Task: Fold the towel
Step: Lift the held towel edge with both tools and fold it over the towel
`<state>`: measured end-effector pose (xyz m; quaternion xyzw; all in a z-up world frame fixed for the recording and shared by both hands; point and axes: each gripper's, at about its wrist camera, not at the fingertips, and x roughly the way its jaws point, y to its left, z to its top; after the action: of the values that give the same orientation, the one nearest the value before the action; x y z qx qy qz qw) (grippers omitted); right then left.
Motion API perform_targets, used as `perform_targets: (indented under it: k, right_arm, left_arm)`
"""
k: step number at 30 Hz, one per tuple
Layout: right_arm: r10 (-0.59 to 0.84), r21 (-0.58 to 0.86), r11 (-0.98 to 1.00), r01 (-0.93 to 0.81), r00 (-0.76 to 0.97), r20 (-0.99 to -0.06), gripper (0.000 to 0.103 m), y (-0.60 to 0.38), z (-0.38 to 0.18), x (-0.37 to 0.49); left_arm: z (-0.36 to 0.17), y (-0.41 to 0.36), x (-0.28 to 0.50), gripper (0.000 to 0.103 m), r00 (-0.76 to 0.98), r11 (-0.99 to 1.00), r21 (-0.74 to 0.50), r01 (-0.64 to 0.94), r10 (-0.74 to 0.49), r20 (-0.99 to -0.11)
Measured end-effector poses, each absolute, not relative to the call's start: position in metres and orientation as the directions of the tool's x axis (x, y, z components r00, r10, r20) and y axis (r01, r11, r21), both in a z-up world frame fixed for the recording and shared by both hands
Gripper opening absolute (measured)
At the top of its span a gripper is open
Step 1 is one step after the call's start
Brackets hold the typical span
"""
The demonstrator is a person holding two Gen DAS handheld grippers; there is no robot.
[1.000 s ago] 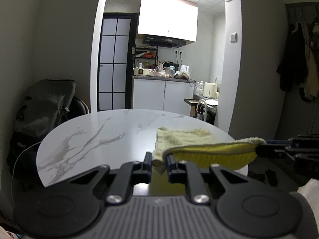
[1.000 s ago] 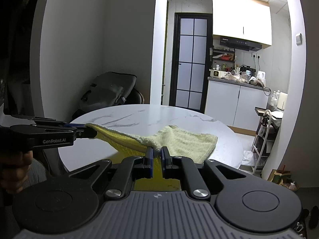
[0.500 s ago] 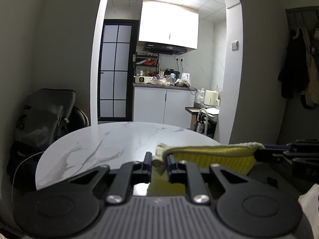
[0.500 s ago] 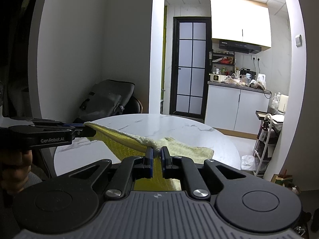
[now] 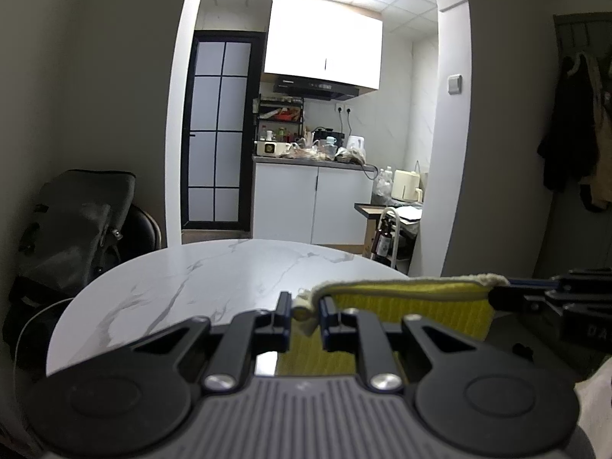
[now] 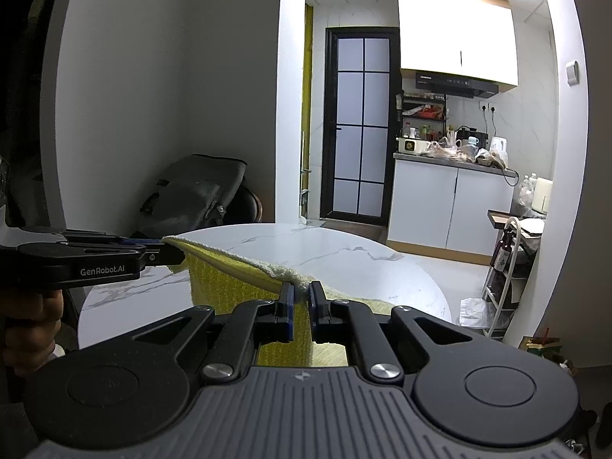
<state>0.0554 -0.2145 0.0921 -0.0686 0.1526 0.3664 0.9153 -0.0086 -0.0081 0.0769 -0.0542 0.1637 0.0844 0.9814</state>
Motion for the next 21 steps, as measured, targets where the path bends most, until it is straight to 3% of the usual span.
perform_targets:
  k: [21]
  right_arm:
    - [0.632,0.024,0.740,-0.672,0.683,-0.367,0.009,-0.207,0.085,0.124]
  left_arm:
    - [0.072,0.001,0.062,0.015,0.913,0.984,-0.073,-0.165,0.125,-0.388]
